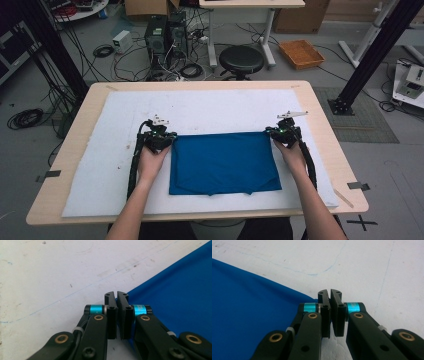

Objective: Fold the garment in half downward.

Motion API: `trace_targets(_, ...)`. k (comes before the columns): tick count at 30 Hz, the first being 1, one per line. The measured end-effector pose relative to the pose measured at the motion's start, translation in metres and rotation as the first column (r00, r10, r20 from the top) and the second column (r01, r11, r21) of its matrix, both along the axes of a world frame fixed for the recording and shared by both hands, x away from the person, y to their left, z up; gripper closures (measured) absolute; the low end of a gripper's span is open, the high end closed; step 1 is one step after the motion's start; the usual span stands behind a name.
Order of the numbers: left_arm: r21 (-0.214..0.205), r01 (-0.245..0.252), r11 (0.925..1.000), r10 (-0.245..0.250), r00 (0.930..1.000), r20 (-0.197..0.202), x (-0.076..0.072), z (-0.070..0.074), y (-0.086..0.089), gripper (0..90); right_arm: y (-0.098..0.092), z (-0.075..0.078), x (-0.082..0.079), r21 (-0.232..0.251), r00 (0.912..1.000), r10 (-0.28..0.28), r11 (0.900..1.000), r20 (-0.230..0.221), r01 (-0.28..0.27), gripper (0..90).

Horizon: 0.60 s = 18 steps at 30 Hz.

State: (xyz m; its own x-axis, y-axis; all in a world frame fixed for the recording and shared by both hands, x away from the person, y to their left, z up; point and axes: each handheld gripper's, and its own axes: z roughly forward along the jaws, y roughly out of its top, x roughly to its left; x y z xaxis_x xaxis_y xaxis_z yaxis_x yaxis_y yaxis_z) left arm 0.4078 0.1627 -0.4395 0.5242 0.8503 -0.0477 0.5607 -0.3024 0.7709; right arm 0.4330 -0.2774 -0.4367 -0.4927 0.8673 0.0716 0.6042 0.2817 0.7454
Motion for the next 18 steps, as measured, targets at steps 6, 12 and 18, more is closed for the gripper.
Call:
trace_targets(6,0.003,-0.009,1.0,0.009,0.9994,0.033,-0.007,0.009,0.001,55.6,0.002,0.008,-0.01,-0.01,0.9984,-0.006,0.9999,0.057,0.007,69.0)
trace_targets(12,0.004,0.04,0.9992,-0.041,0.9953,0.088,-0.03,0.025,0.004,44.1,-0.005,0.018,-0.03,0.059,0.993,-0.011,0.9982,0.118,0.004,51.5)
trace_targets(18,-0.024,0.066,0.9975,-0.061,0.9862,0.154,-0.057,0.036,0.016,40.3,-0.019,0.031,-0.058,0.115,0.9831,-0.029,0.9934,0.181,0.008,45.1)
